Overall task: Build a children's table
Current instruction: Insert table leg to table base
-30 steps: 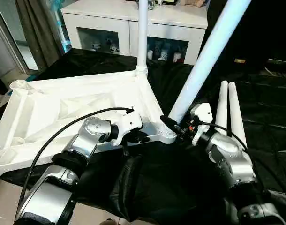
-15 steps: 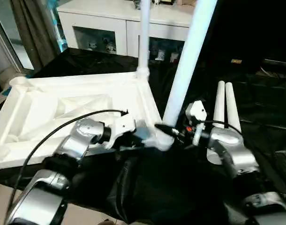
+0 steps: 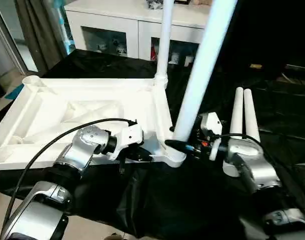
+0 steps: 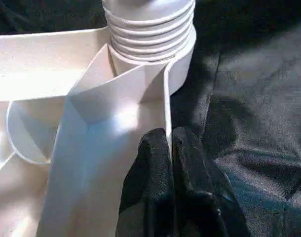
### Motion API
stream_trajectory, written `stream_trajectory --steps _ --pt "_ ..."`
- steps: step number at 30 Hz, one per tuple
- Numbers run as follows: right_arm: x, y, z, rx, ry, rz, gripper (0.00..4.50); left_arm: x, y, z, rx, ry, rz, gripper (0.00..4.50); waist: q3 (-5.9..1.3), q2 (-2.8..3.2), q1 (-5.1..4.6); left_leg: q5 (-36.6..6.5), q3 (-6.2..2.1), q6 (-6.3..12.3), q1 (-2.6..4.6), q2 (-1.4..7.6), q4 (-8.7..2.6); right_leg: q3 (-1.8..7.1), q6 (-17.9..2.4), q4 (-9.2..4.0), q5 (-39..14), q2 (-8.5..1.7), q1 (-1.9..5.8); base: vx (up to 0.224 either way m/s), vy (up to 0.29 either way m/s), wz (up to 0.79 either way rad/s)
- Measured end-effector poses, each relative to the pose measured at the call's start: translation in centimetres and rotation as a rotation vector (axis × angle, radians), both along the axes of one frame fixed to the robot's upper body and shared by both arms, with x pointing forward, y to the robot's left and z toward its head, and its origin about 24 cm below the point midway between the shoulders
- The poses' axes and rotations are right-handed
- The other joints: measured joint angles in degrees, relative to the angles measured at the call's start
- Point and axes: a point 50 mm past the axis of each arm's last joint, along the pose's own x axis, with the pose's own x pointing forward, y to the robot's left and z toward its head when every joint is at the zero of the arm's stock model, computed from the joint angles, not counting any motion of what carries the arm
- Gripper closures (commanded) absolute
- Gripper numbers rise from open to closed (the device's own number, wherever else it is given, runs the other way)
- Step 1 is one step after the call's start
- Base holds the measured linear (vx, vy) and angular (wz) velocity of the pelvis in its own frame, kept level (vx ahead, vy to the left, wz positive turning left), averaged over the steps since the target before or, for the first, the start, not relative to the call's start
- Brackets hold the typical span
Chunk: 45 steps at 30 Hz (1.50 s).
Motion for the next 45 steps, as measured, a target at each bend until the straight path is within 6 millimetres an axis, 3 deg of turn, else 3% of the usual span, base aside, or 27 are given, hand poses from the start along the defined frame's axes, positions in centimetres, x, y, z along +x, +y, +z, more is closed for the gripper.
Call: stream_trajectory --steps 5,9,16,20,24,33,35,45 --pt "1.9 0.9 0.0 -0.002 -0.015 -0.209 2.62 1.3 -0.6 0.3 -0.002 0.002 0.147 4.50 0.64 -0.57 -1.26 0.00 -0.04 0.00 0.10 0.01 -0.05 -0.05 0.02 -0.39 -0.01 0.00 0.04 0.000 0.000 0.00" --pt "3.5 2.0 0.2 -0.005 -0.005 -0.382 2.62 2.5 -1.3 0.6 0.001 0.011 0.262 4.50 0.84 -0.79 -1.69 0.01 -0.05 -0.01 0.07 0.00 -0.04 -0.08 0.02 -0.74 -0.01 0.00 -0.10 0.000 0.000 0.00" --pt "6.3 4.0 1.2 -0.007 0.060 -0.731 2.63 4.3 -3.9 1.2 0.023 -0.014 0.482 4.50 0.87 -0.82 -1.62 0.08 0.09 -0.13 -0.08 0.00 -0.07 0.00 -0.59 -0.89 0.46 -0.01 -0.31 0.000 0.000 0.00" --pt "6.9 4.7 1.6 -0.020 0.058 -0.823 2.63 4.6 -5.1 1.3 0.018 -0.029 0.525 4.50 0.84 -0.86 -1.19 0.03 0.10 -0.14 -0.06 -0.03 -0.39 0.02 -0.89 -0.85 0.96 0.01 -0.36 0.027 -0.011 0.02" --pt "7.0 5.2 1.8 -0.025 0.050 -0.849 2.63 4.7 -5.1 1.5 0.020 -0.036 0.540 4.50 0.83 -0.85 -0.96 0.16 0.09 -0.33 0.10 0.00 -0.91 -0.03 -0.80 -0.76 0.80 0.09 -0.42 0.013 -0.007 0.01" --pt "7.0 5.6 1.7 -0.016 0.048 -0.854 2.63 4.8 -4.9 1.4 0.029 -0.040 0.556 4.50 0.81 -0.88 -1.19 0.22 0.08 -0.43 0.15 0.01 -0.82 0.00 -0.79 -0.76 0.82 0.09 -0.37 0.000 0.000 0.00" --pt "7.0 5.7 1.7 -0.011 0.042 -0.838 2.07 4.9 -4.8 1.4 0.030 -0.044 0.556 4.50 0.81 -0.87 -1.24 0.24 0.07 -0.46 0.15 0.01 -0.83 0.00 -0.79 -0.75 0.84 0.09 -0.38 0.000 0.000 0.00" --pt "6.4 5.6 1.0 0.058 0.071 -0.711 1.37 4.7 -3.4 1.8 -0.003 -0.055 0.506 4.50 0.86 -0.81 -1.66 0.25 0.10 -0.46 -0.32 0.03 -0.82 -0.02 -0.89 -0.41 0.82 0.10 -0.95 0.000 0.000 0.00"
